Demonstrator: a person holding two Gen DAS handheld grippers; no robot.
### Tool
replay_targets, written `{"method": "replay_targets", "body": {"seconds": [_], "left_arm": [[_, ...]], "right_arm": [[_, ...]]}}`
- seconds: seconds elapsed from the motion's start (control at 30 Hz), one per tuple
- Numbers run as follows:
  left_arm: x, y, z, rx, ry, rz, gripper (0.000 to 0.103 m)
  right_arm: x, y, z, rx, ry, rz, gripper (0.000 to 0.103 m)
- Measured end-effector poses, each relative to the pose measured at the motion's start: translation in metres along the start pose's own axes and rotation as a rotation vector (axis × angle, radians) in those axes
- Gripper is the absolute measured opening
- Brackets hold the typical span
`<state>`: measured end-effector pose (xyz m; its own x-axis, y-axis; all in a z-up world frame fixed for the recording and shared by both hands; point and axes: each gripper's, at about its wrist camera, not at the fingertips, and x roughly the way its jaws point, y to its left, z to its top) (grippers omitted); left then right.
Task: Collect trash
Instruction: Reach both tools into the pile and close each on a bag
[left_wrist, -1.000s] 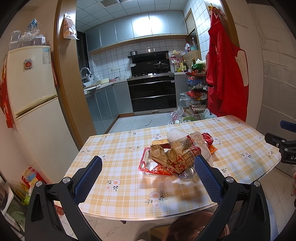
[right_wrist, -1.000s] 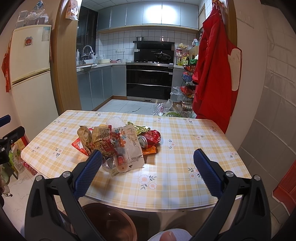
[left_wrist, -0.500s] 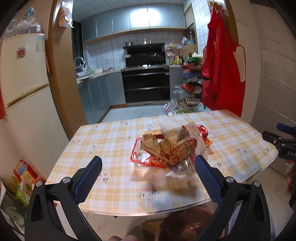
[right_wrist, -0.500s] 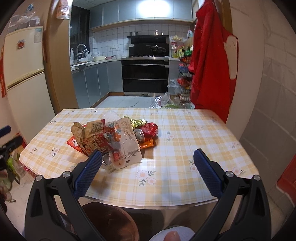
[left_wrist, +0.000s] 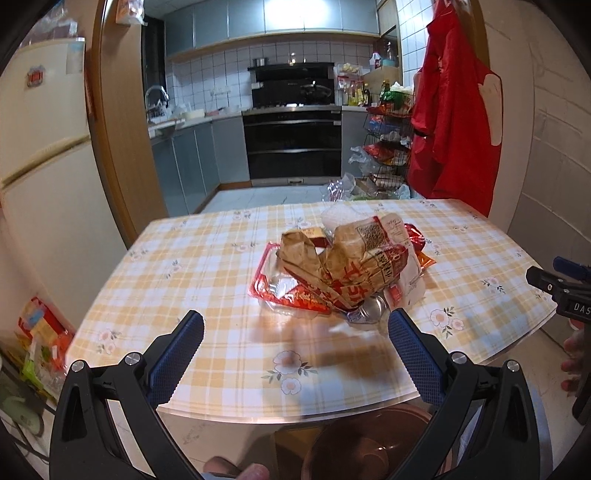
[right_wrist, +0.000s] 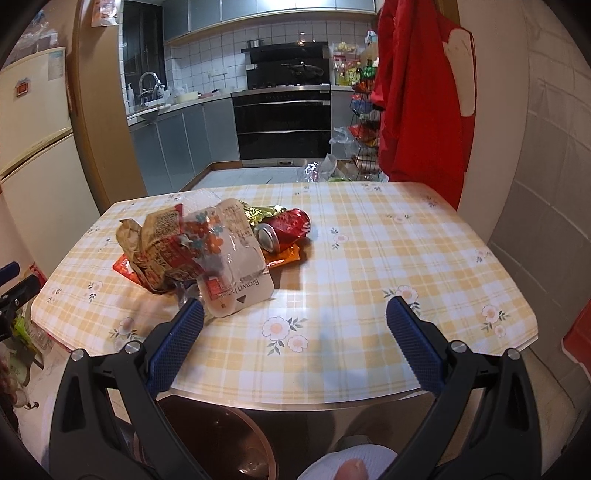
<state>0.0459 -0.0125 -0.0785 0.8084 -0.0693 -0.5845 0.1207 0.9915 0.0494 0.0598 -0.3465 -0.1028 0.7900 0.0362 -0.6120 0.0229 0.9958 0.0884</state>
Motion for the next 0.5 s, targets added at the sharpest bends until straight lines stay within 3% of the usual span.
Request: {"method": "replay_targets", "body": {"seconds": [0.27, 0.4, 0.5], "left_arm": [[0.048, -0.009, -0.007, 0.043, 0.068, -0.027, 0.098], [0.071, -0.013, 0.001, -0.016, 0.109, -0.098, 0.098], [0.084, -0.026, 0.013, -0.028, 0.095, -0.153, 0.098]], "right_arm": [[0.039, -0.009, -0.013, 0.028, 0.031, 0.041, 0.098], [0.06, -0.009, -0.017, 0.002, 0.061, 0.005, 0.097], [0.074, -0.012, -0.018, -0.007, 0.076, -0.01, 0.097]]}}
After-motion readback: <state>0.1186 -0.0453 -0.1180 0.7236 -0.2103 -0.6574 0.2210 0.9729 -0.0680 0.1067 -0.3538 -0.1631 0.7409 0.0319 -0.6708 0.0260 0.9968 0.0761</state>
